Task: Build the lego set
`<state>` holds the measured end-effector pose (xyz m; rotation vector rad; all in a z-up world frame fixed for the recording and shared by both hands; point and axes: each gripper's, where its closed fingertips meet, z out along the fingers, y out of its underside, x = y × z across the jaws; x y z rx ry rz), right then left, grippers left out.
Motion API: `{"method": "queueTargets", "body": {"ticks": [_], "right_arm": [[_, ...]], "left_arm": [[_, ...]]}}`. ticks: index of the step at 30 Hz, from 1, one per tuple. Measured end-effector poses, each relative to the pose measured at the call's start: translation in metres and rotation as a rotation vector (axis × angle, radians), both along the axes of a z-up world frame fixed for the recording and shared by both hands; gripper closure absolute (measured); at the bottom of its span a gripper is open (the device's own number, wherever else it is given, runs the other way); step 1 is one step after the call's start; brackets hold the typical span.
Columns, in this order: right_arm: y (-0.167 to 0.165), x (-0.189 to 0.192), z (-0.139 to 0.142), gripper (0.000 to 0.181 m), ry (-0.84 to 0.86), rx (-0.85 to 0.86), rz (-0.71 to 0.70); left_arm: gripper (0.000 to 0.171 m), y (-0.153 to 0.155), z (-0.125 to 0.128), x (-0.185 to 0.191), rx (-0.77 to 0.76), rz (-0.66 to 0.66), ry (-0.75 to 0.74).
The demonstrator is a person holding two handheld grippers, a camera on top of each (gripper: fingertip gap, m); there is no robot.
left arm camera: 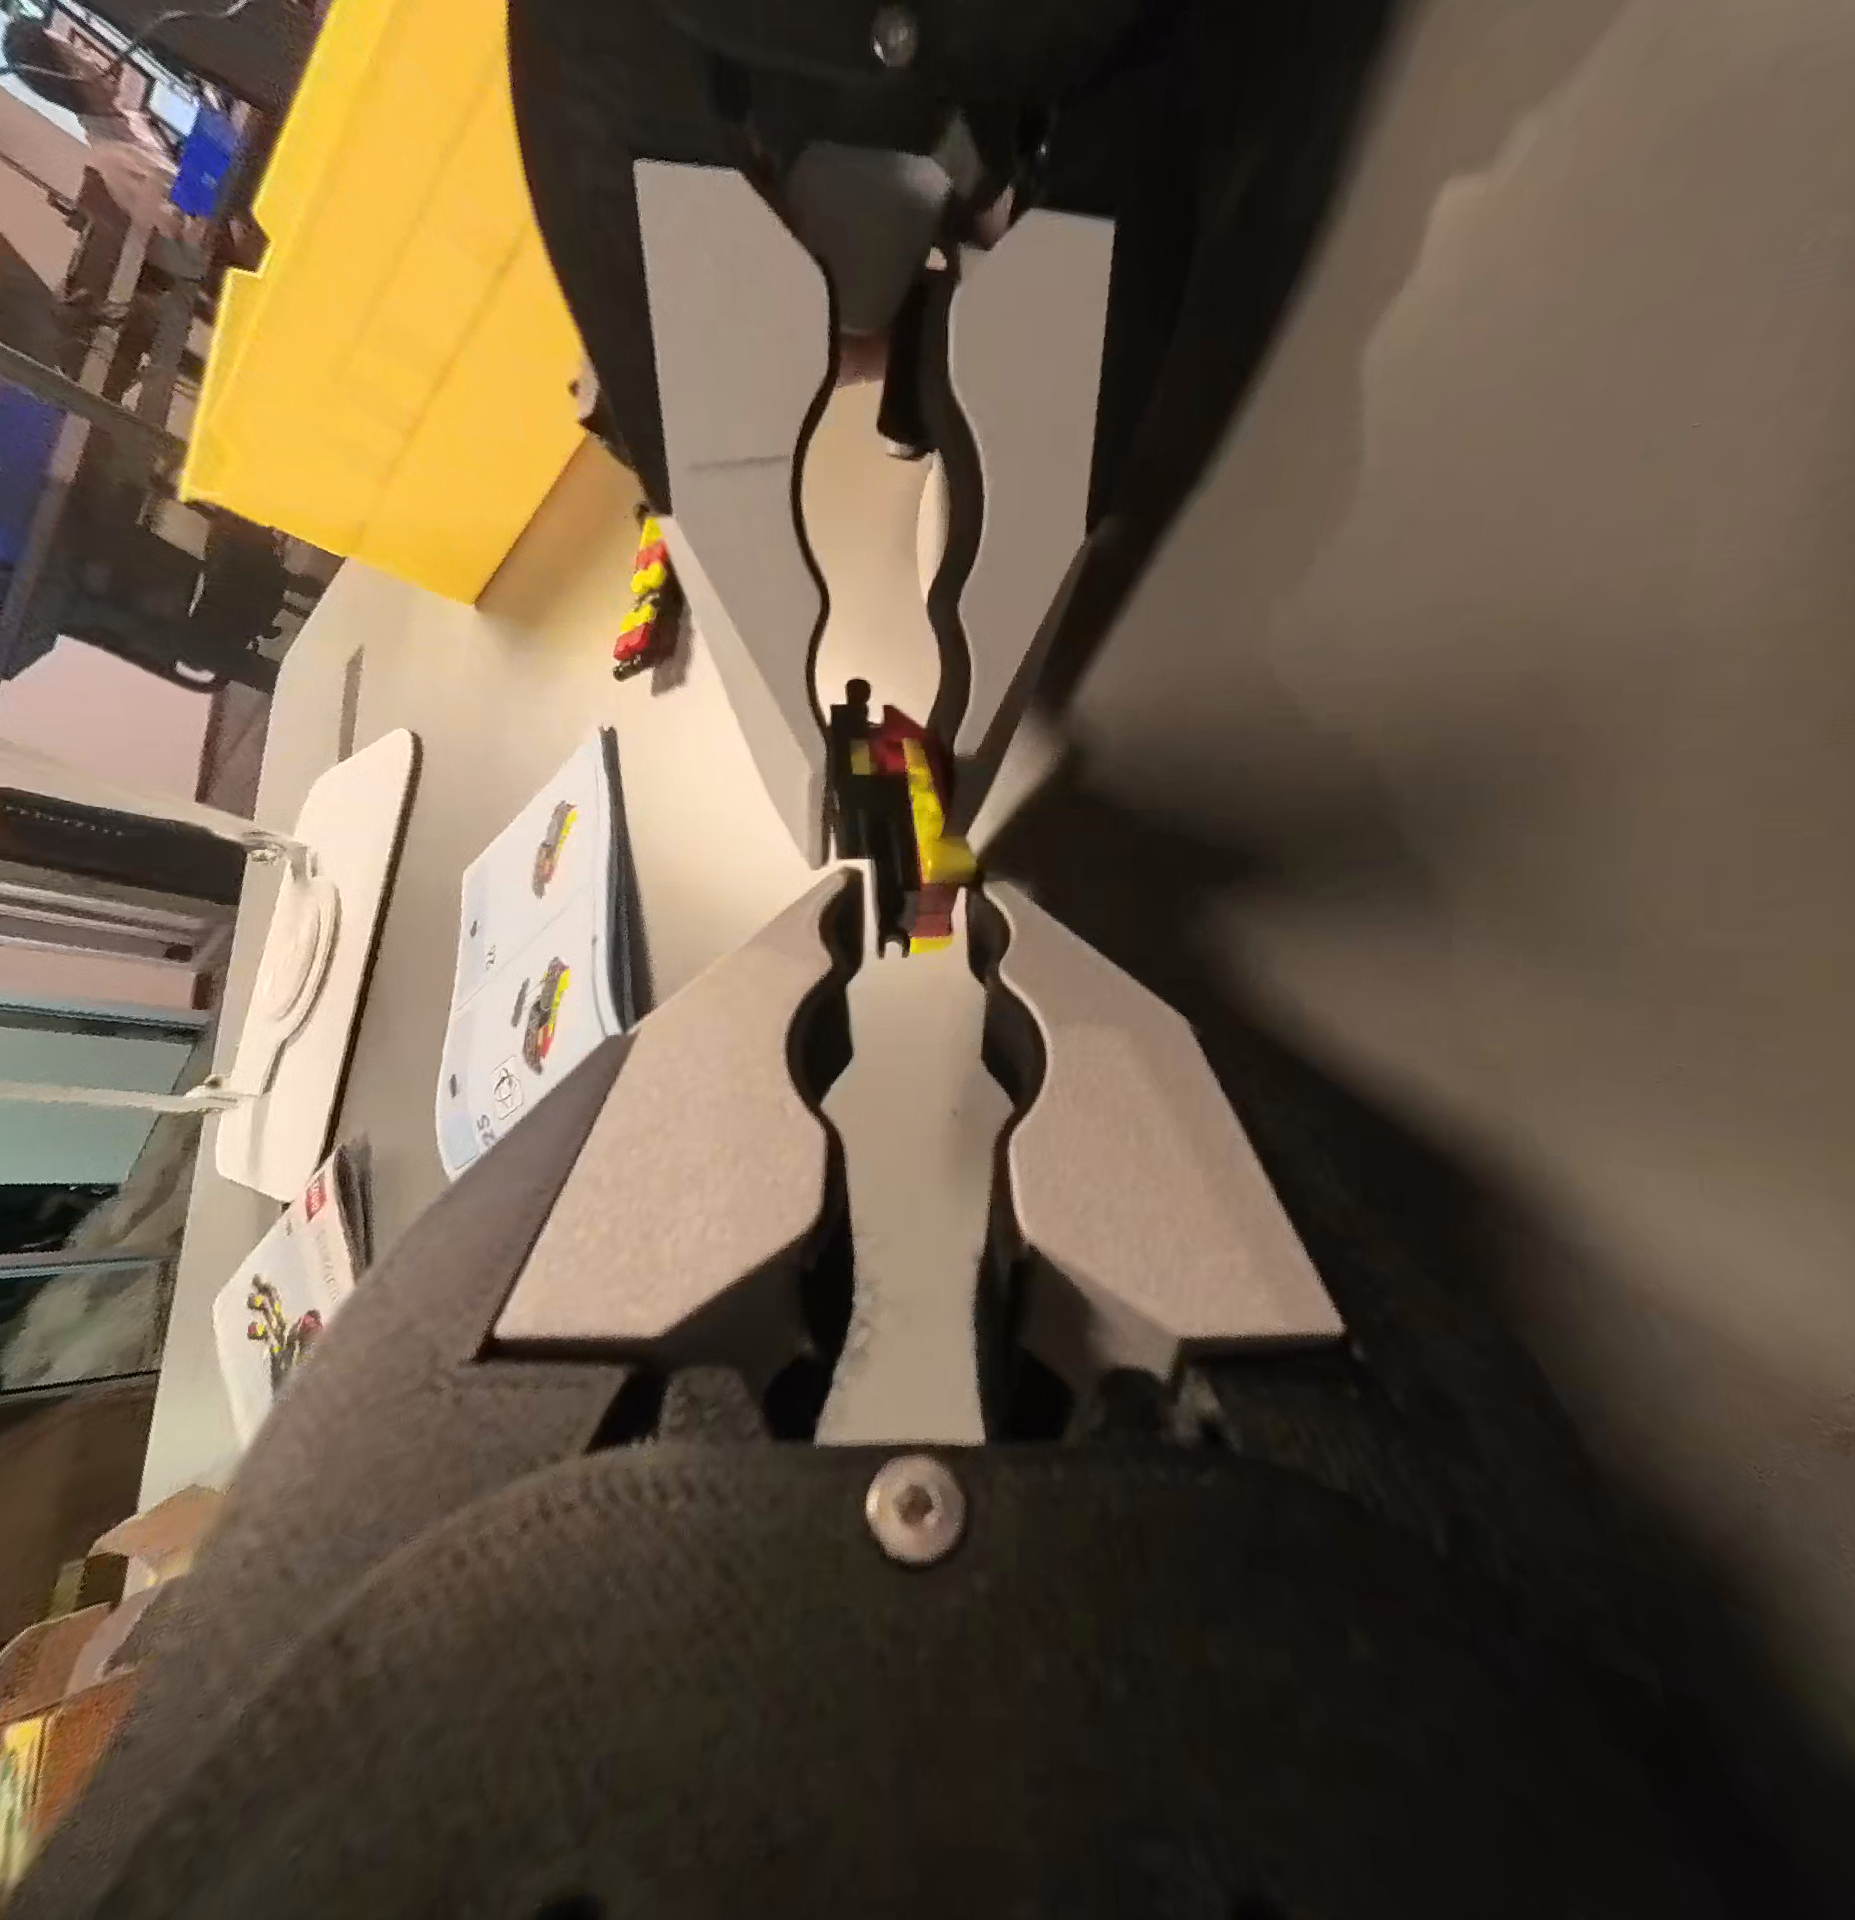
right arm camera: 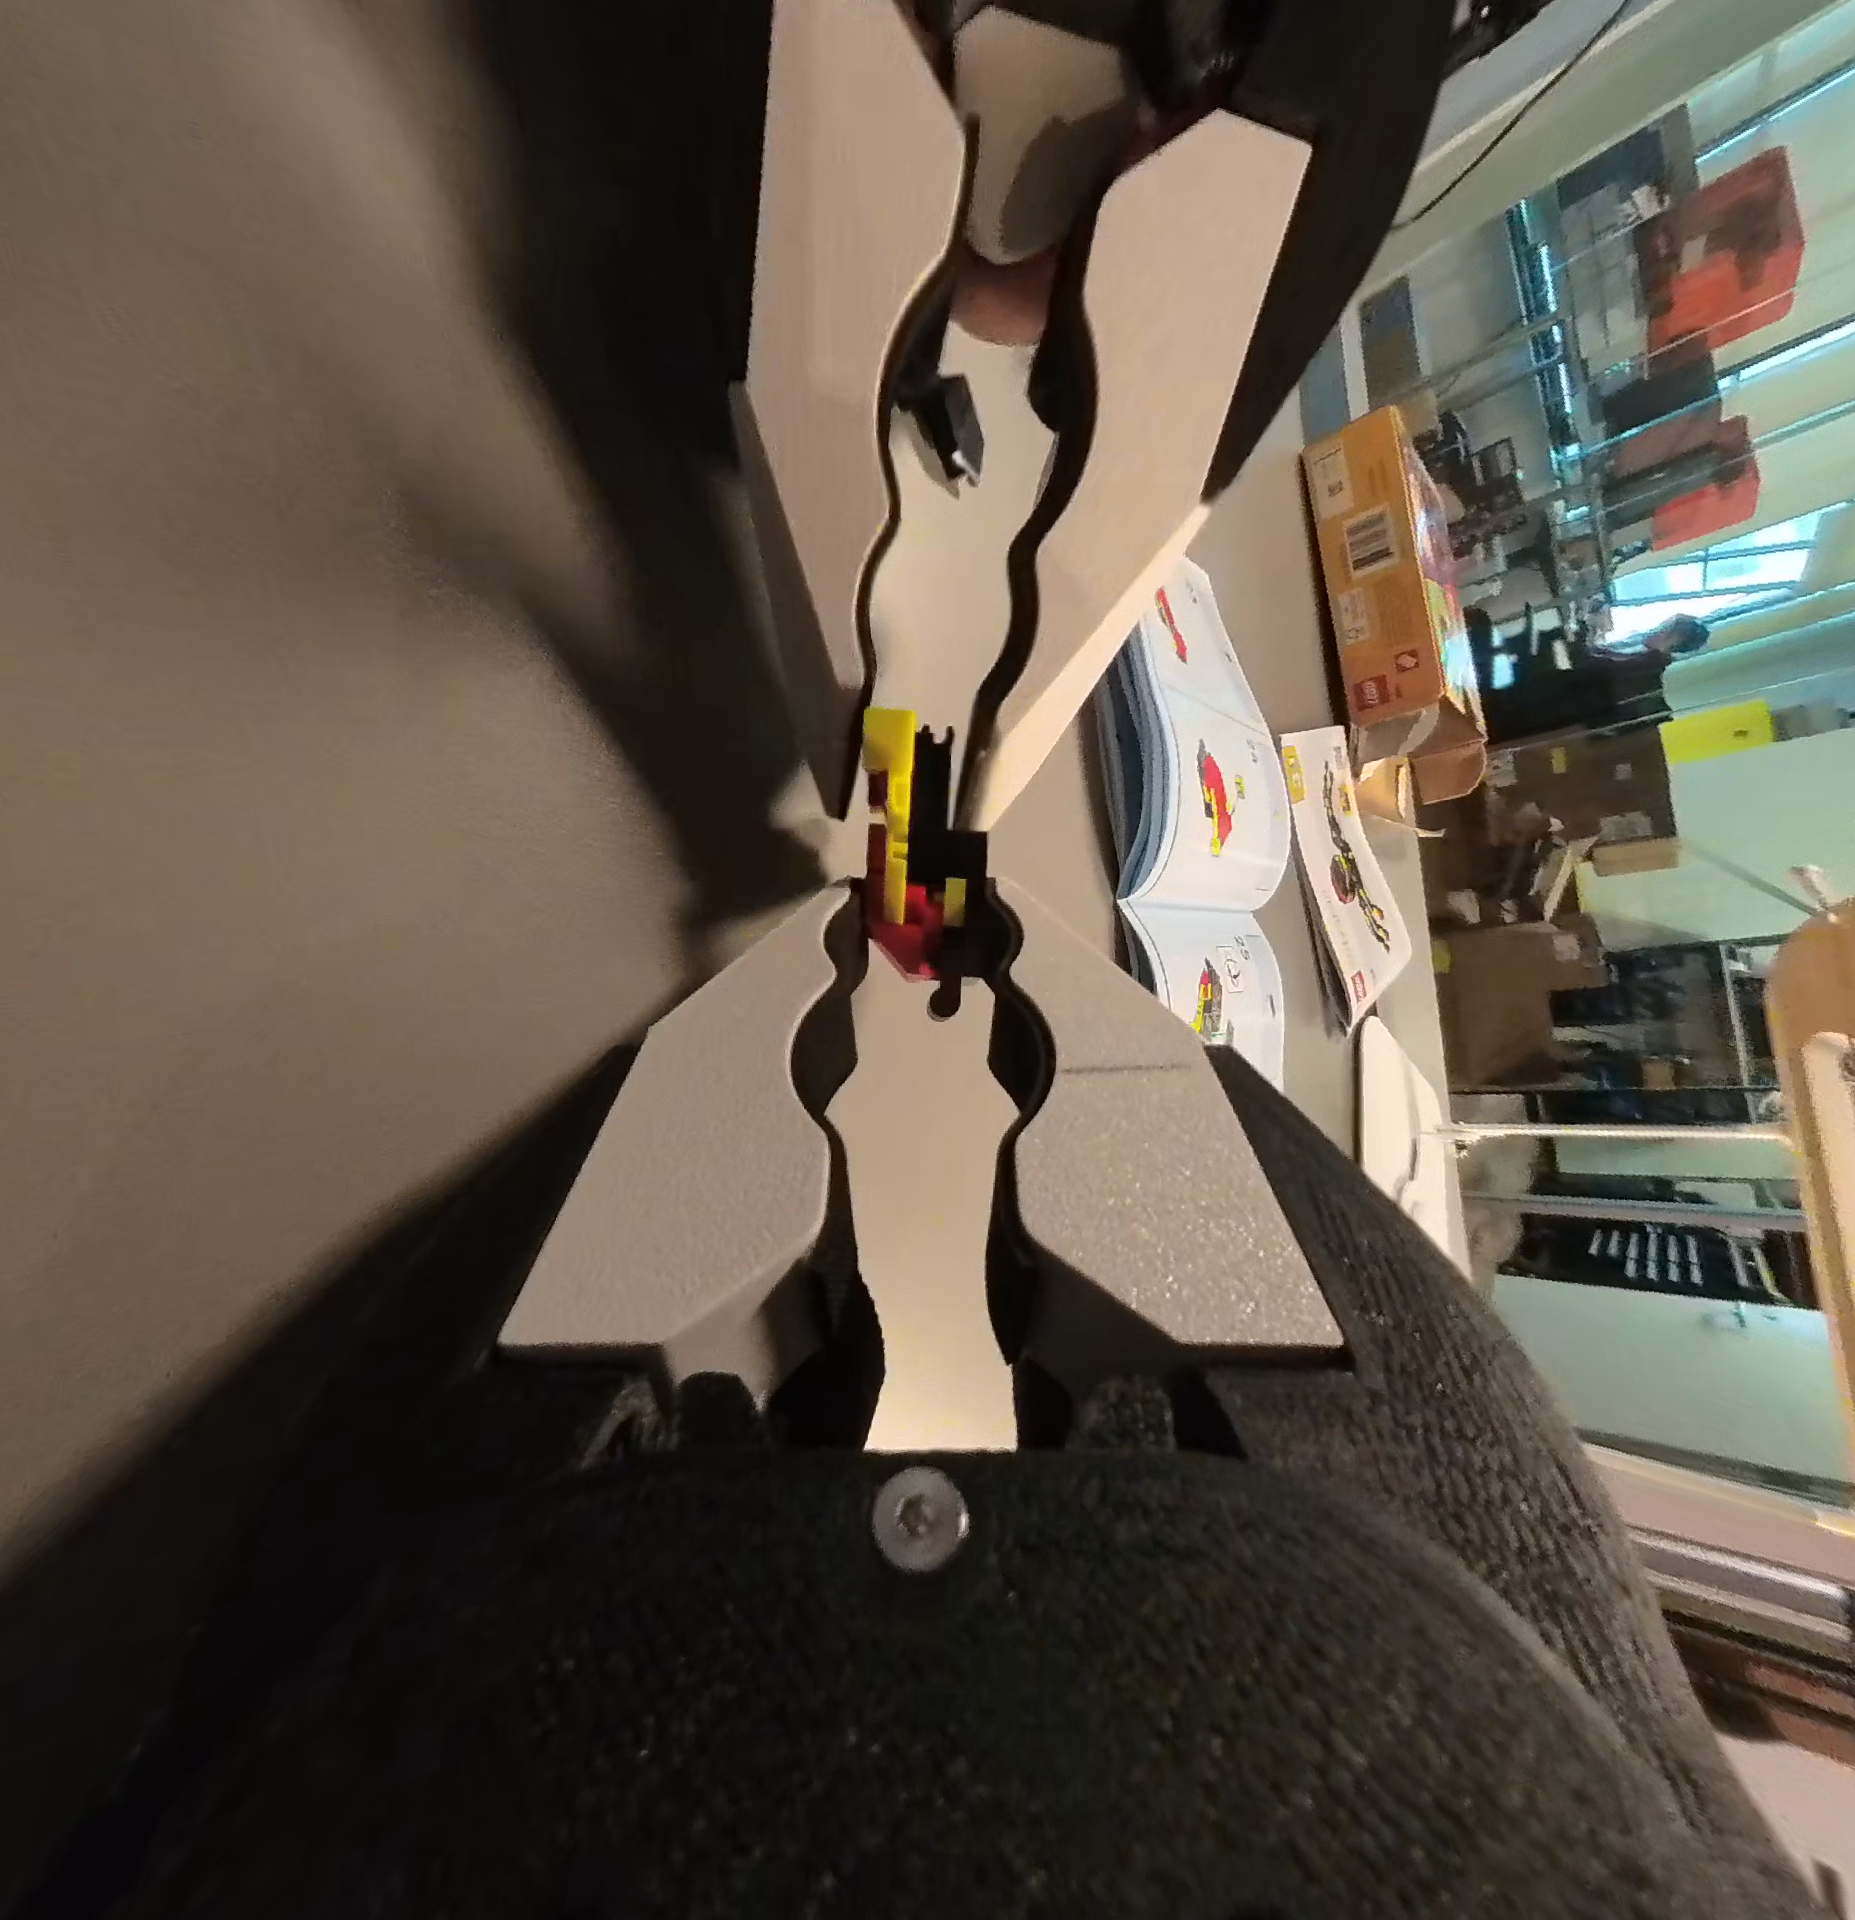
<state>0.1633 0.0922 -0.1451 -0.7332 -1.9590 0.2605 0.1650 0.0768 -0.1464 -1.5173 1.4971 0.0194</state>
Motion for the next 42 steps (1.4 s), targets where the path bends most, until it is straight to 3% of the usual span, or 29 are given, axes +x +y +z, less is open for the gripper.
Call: {"method": "queueTargets", "body": {"ticks": [10,17,23,26,38,42], "right_arm": [[0.004,0.002,0.0,0.163,0.013,-0.022,-0.006],[0.017,-0.002,0.008,0.162,0.13,0.136,-0.009],[0.02,-0.017,0.017,0.162,0.212,0.227,0.042],[0.022,-0.023,0.014,0.162,0.199,0.245,0.056],[0.013,-0.028,0.014,0.162,0.198,0.258,0.087],[0.009,-0.029,0.015,0.162,0.209,0.318,0.103]], "left_arm": [[0.139,0.001,0.007,-0.015,-0.017,0.049,-0.051],[0.139,-0.021,0.031,-0.088,-0.177,0.314,-0.257],[0.145,-0.048,0.016,-0.122,-0.355,0.531,-0.379],[0.145,-0.053,0.0,-0.12,-0.409,0.591,-0.314],[0.169,-0.049,-0.012,-0.108,-0.424,0.595,-0.202],[0.169,-0.037,0.02,-0.071,-0.426,0.455,-0.341]]}}
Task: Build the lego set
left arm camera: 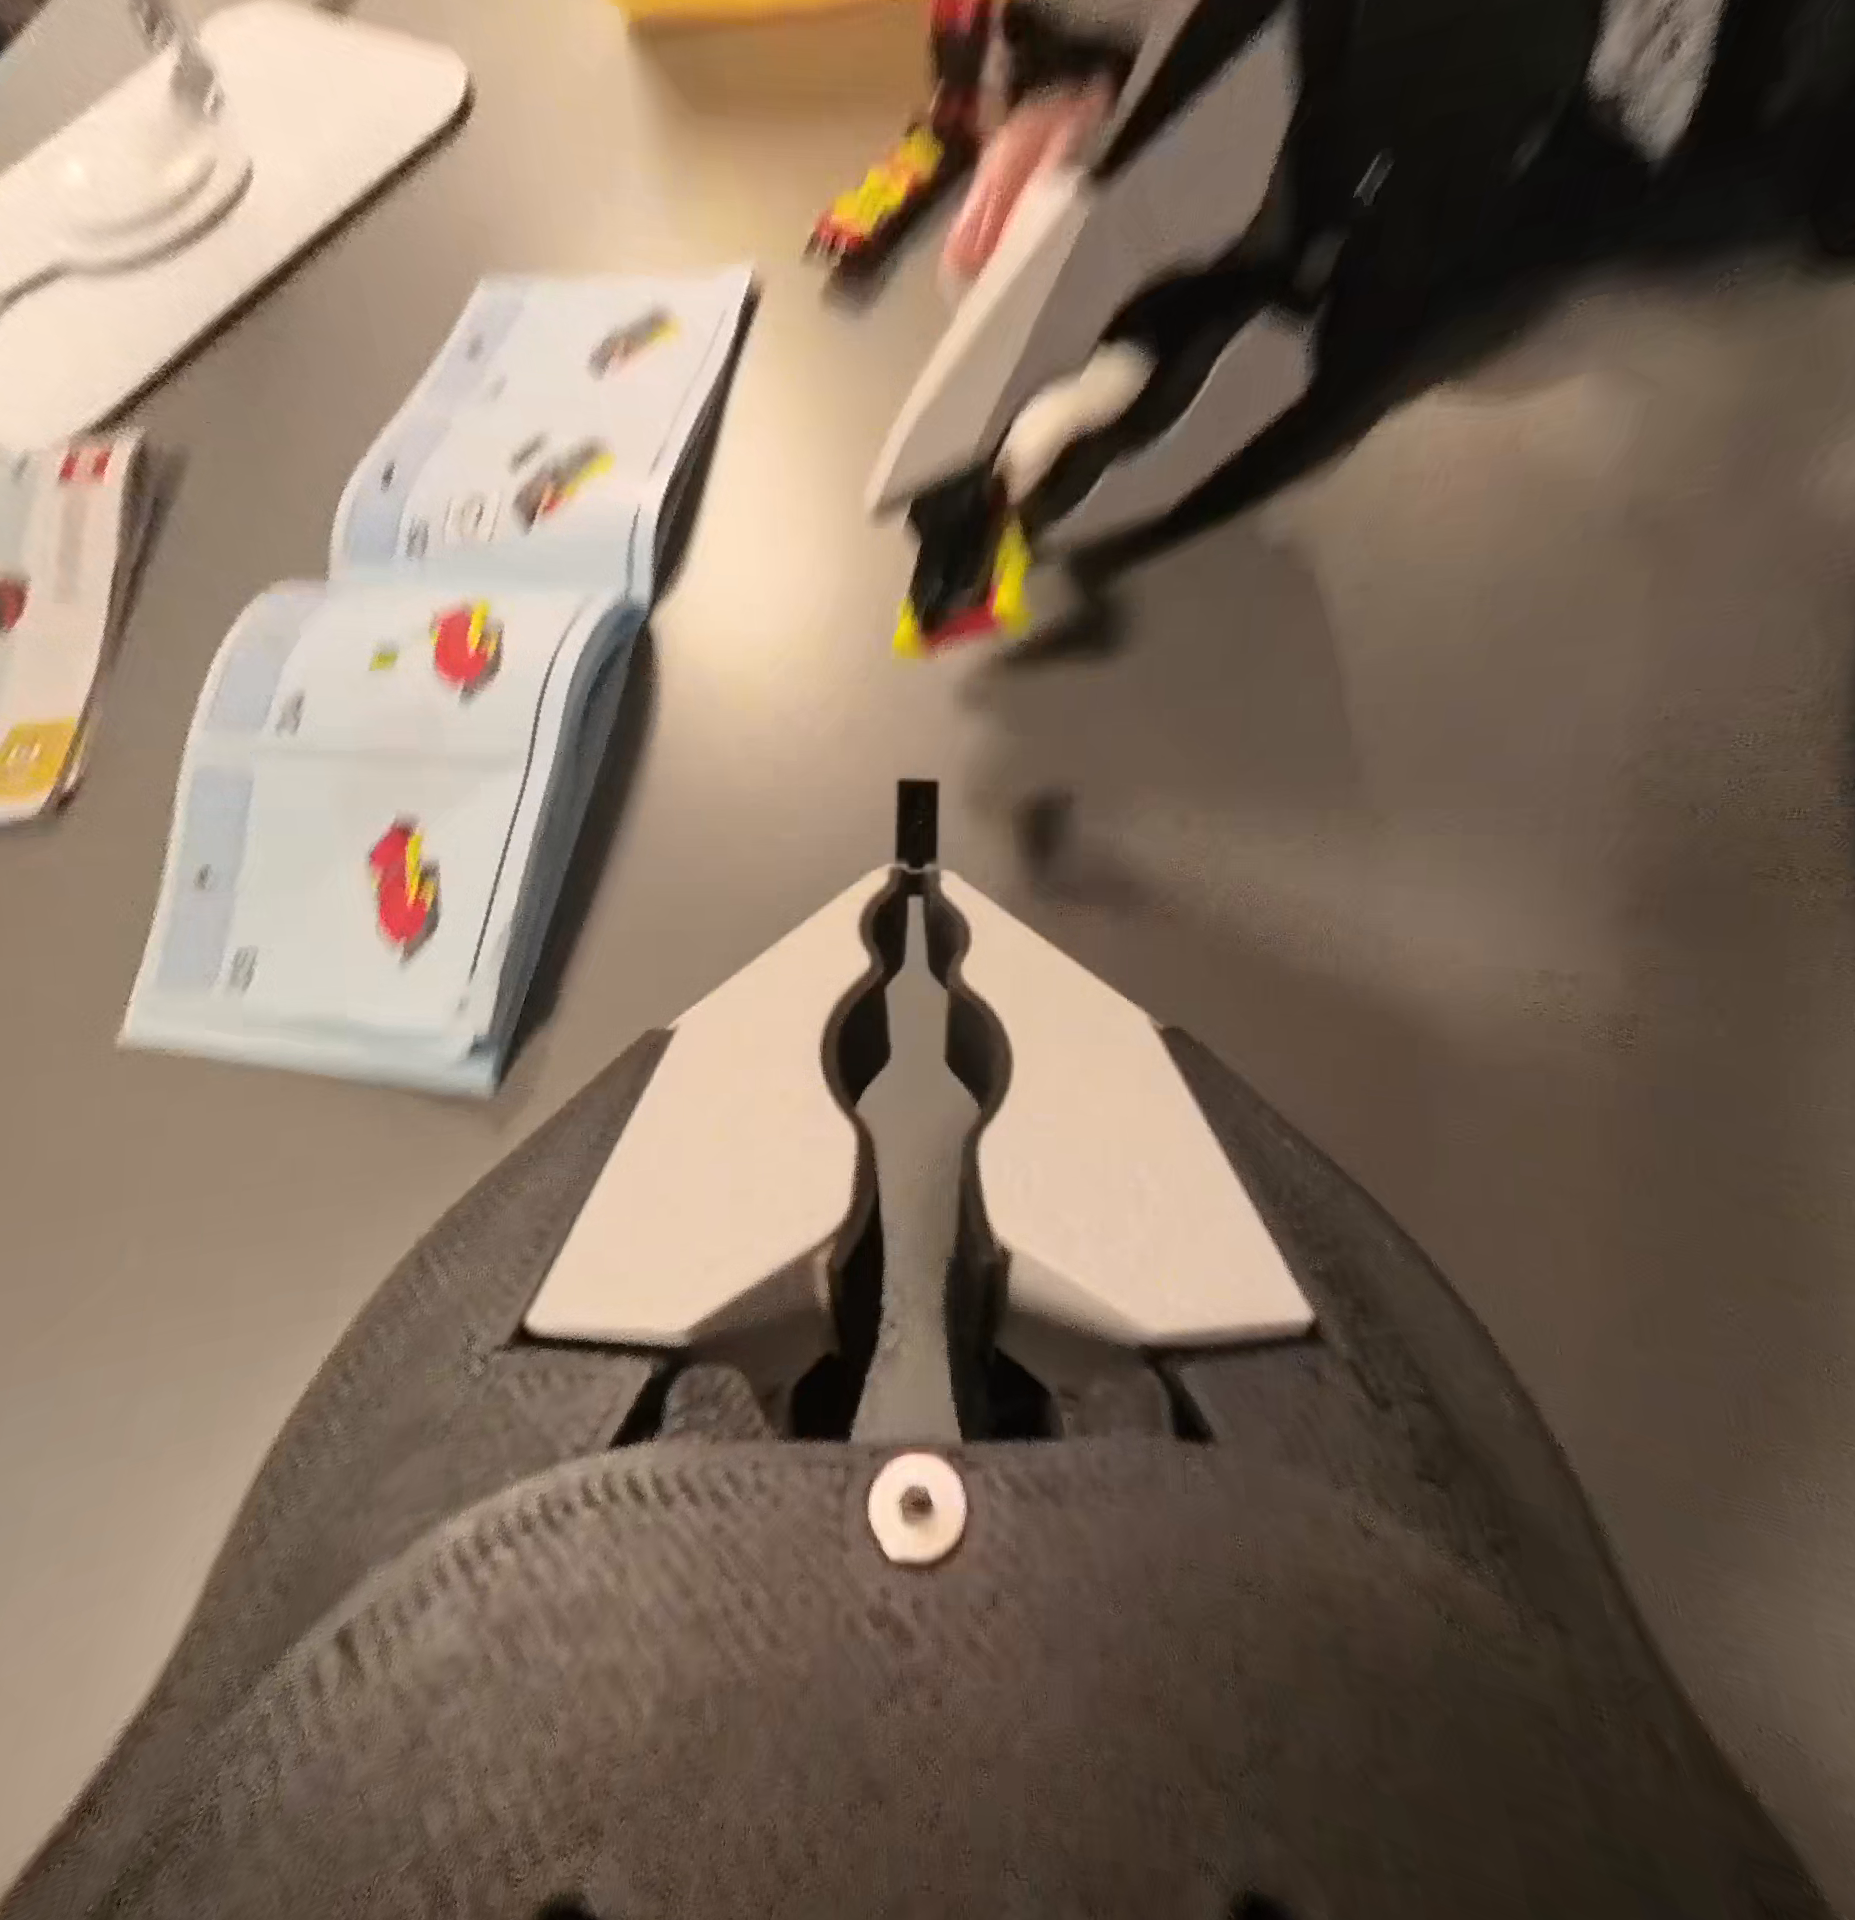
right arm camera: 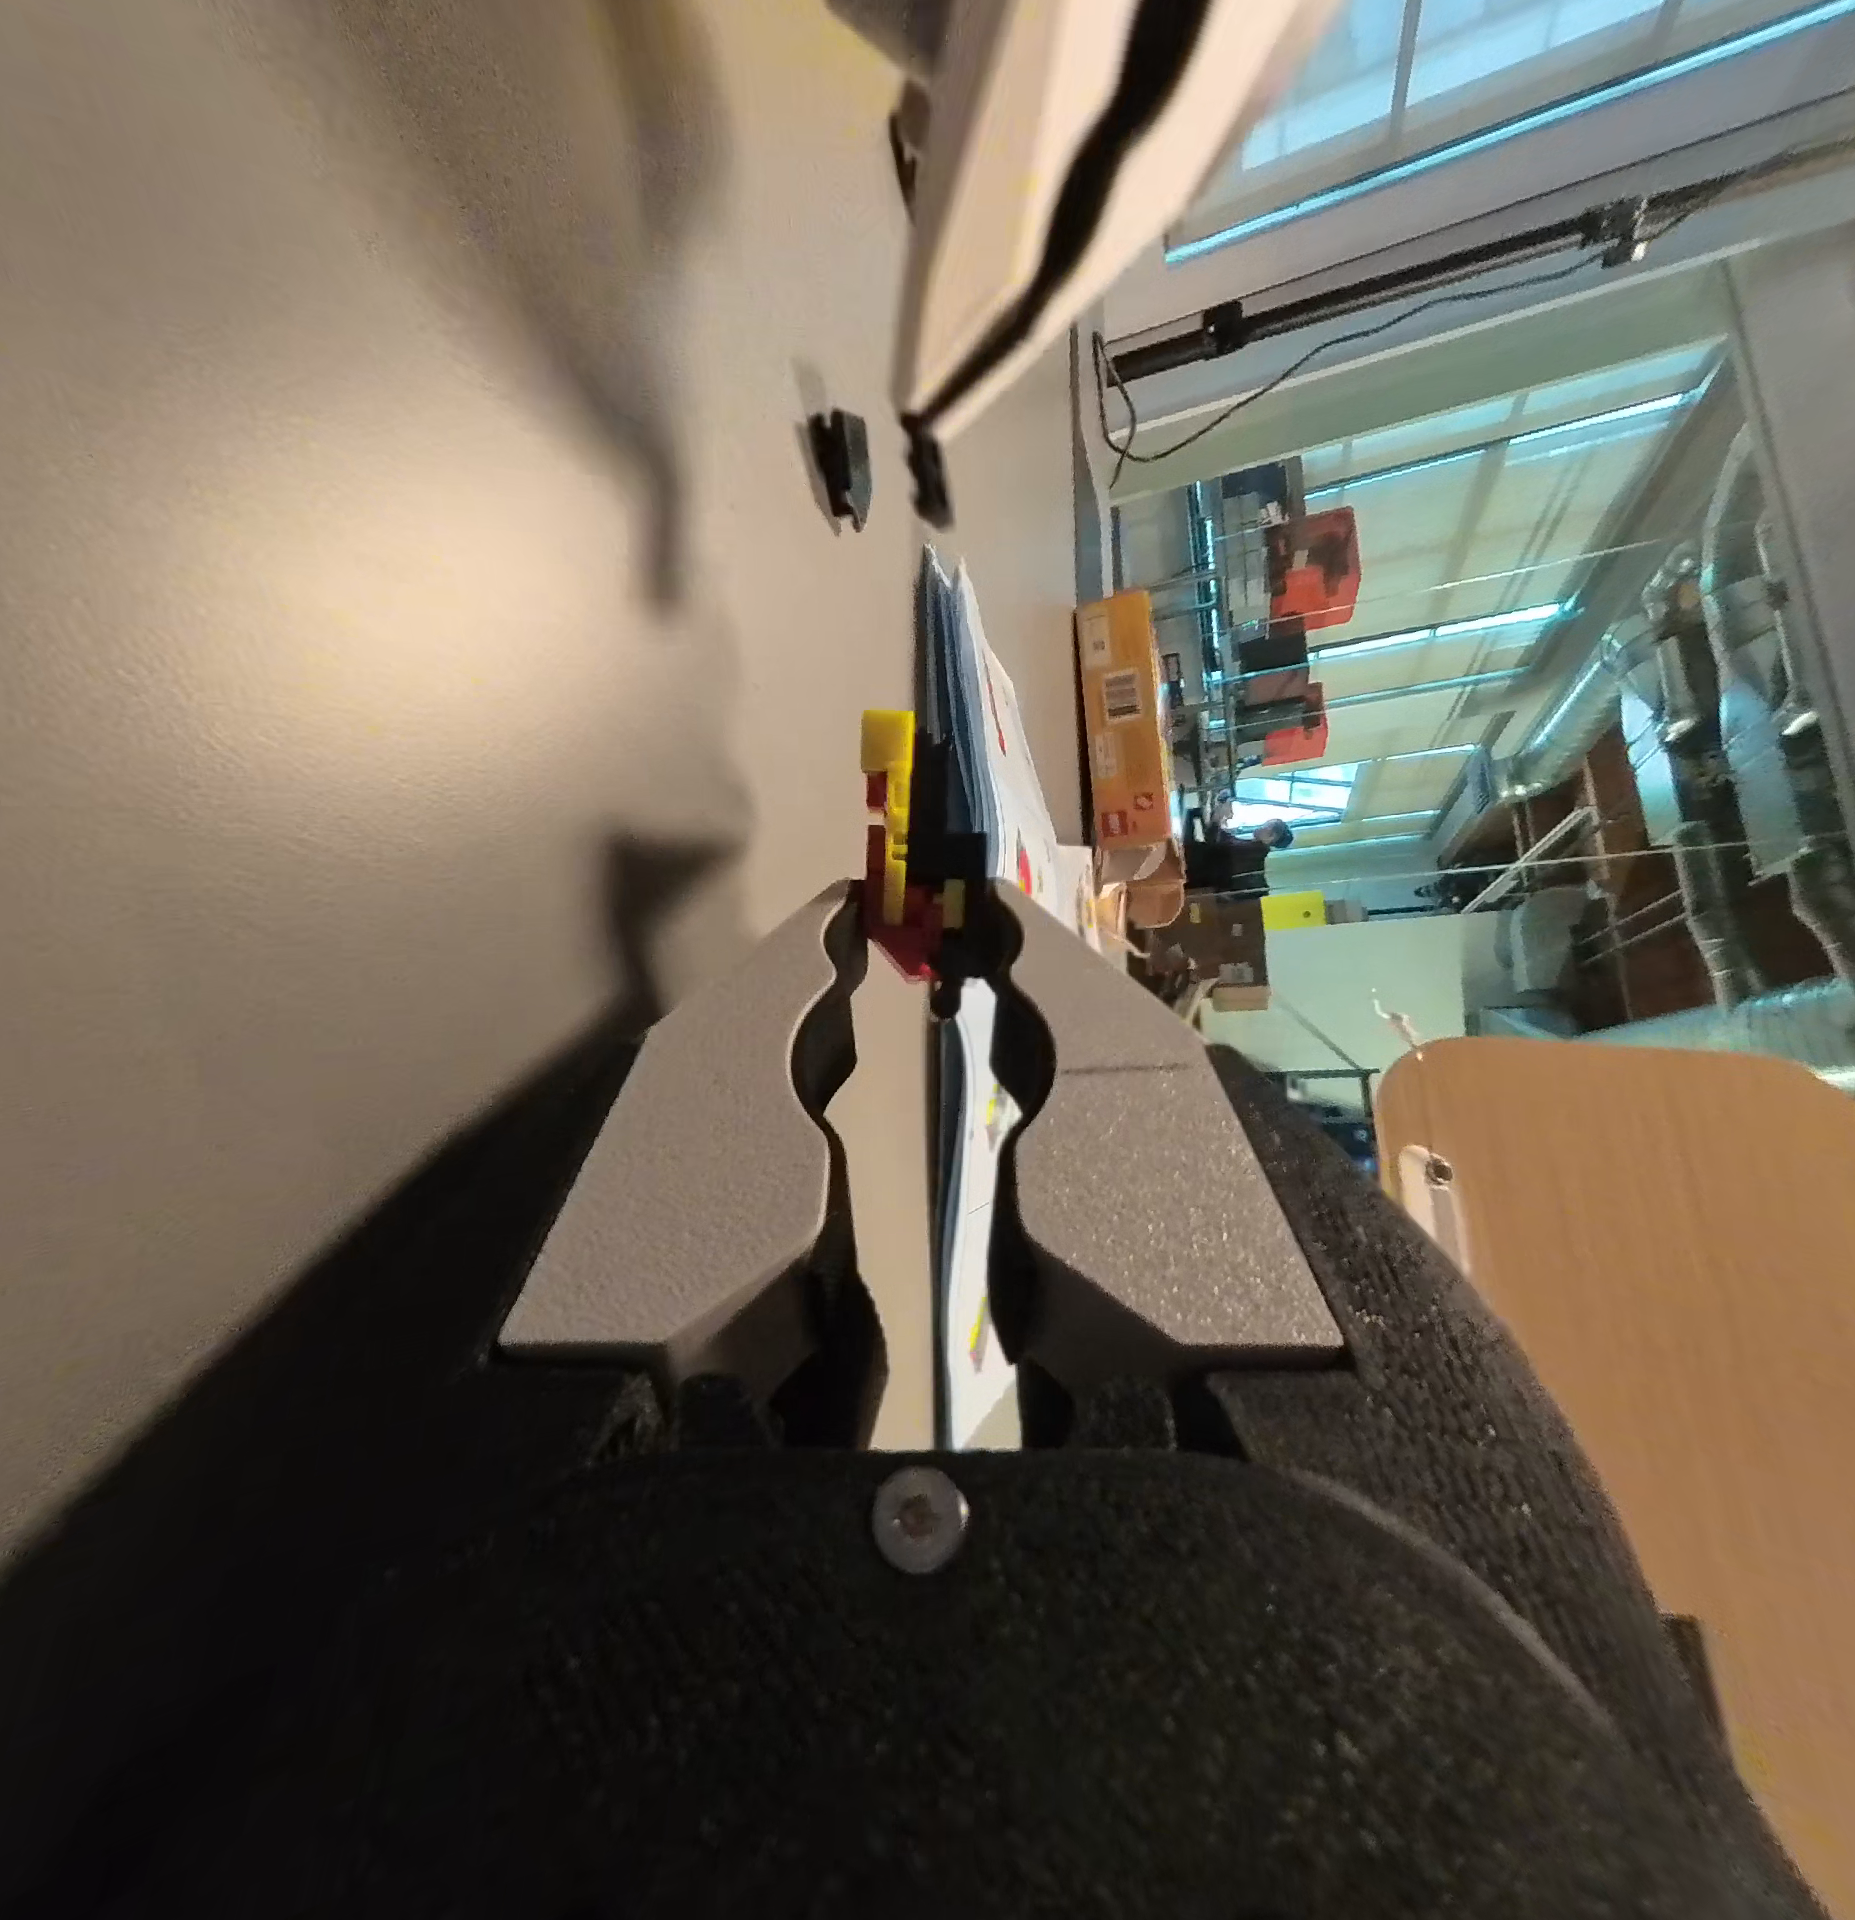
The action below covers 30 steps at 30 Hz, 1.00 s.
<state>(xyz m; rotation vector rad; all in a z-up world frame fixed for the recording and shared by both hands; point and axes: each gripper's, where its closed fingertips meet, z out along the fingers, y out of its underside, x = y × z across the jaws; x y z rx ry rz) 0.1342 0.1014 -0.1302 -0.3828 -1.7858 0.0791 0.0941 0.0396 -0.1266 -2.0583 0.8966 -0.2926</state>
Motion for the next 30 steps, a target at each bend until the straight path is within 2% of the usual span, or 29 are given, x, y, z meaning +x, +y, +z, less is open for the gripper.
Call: {"method": "queueTargets", "body": {"ticks": [4,7,24,30], "right_arm": [[-0.002,0.0,0.001,0.162,0.009,0.037,0.005],[-0.003,0.0,0.001,0.162,0.01,0.052,0.006],[-0.003,-0.003,-0.002,0.162,-0.01,0.046,-0.007],[-0.001,-0.004,-0.002,0.162,-0.014,0.027,-0.016]], "left_arm": [[0.169,0.017,0.02,0.036,-0.017,-0.13,-0.064],[0.169,0.025,0.015,0.044,-0.065,-0.169,-0.019],[0.169,0.032,-0.001,0.045,-0.175,-0.15,0.041],[0.169,0.034,-0.002,0.045,-0.183,-0.132,0.015]]}}
